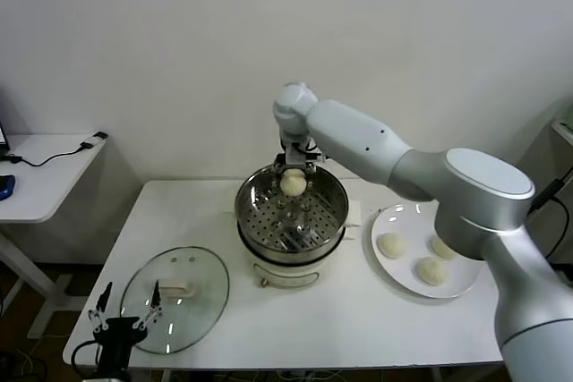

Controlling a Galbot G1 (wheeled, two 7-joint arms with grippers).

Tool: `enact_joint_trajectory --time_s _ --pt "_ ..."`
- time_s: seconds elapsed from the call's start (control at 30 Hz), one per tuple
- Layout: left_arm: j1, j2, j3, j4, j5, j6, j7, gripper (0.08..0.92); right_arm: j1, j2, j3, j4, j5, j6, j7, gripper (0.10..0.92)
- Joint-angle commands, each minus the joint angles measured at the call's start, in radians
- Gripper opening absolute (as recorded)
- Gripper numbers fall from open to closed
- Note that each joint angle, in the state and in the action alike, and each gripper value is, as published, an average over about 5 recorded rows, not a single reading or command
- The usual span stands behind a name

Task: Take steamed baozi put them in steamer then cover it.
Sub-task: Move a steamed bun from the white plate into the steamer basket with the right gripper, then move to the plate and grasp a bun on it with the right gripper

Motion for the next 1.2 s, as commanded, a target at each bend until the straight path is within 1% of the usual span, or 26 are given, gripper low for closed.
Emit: enact_joint_trajectory --time_s 0.03,0.13,0.3,0.43,0.57,0.73,0.87,0.93,1.03,1.2 --pt "0.003 0.000 0.001 0.006 0.000 0.001 0.000 0.823 -0.054 0.015 0.008 -0.001 -0.088 0.027 0.022 0.713" --pt "0.002 -0.001 0.004 0.007 0.000 0.001 0.000 0.823 -0.056 0.016 0.004 -0.002 -0.097 0.026 0.028 0.735" --pt "0.002 -0.002 0.007 0.009 0.002 0.000 0.000 0.823 -0.056 0.015 0.012 0.005 -0.115 0.020 0.034 0.813" --pt "0.005 -0.003 0.008 0.009 0.002 -0.001 -0.002 0.823 -0.044 0.009 0.031 0.014 -0.139 0.027 0.025 0.822" --pt "0.005 -0.004 0.007 0.010 0.003 0.000 -0.005 0.823 -0.011 -0.012 0.030 0.042 -0.081 0.028 -0.009 0.823" --pt "0.005 -0.006 0.008 0.005 0.005 0.003 -0.009 0.823 0.071 -0.075 0.003 0.105 0.102 -0.006 -0.072 0.823" --pt "0.011 -0.006 0.008 -0.012 0.005 0.014 -0.010 0.823 0.187 -0.161 -0.064 0.162 0.319 -0.087 -0.079 0.823" --pt "0.012 -0.007 0.008 -0.019 0.006 0.017 -0.009 0.823 0.255 -0.225 -0.132 0.194 0.461 -0.167 -0.065 0.823" --pt "0.012 -0.009 0.010 -0.028 0.007 0.021 -0.008 0.823 0.350 -0.345 -0.268 0.262 0.636 -0.321 0.002 0.823" --pt "0.012 -0.011 0.017 -0.040 0.009 0.024 -0.004 0.823 0.384 -0.527 -0.387 0.360 0.814 -0.630 0.129 0.823"
